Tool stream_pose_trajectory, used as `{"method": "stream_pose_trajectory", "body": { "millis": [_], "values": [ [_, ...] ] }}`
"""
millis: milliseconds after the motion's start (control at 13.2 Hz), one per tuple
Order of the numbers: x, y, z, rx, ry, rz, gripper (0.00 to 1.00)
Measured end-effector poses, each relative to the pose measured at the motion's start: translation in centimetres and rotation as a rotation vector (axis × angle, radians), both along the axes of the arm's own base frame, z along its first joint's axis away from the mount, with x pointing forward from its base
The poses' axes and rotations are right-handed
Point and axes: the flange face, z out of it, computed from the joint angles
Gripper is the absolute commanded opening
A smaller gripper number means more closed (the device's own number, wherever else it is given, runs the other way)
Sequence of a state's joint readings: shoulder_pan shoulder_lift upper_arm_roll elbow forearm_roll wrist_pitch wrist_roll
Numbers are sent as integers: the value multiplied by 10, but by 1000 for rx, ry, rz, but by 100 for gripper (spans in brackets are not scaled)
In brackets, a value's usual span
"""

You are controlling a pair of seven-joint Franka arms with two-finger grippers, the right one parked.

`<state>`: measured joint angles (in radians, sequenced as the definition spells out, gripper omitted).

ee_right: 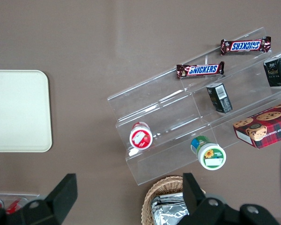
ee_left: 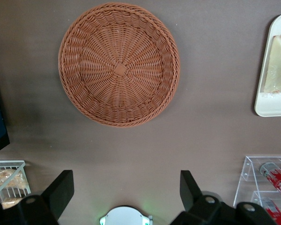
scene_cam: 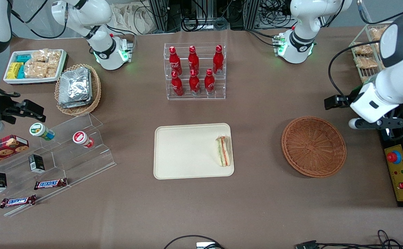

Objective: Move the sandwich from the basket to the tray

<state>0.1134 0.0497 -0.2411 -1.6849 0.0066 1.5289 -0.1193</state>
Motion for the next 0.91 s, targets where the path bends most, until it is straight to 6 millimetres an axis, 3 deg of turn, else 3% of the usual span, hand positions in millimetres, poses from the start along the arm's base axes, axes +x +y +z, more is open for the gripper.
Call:
{"method": "stream_pose_trajectory", "body": {
  "millis": [227, 908],
  "values": [
    [-11, -1, 6, 10, -27, -11, 100],
    [-12, -9, 12, 52, -63, -49, 100]
  ]
}}
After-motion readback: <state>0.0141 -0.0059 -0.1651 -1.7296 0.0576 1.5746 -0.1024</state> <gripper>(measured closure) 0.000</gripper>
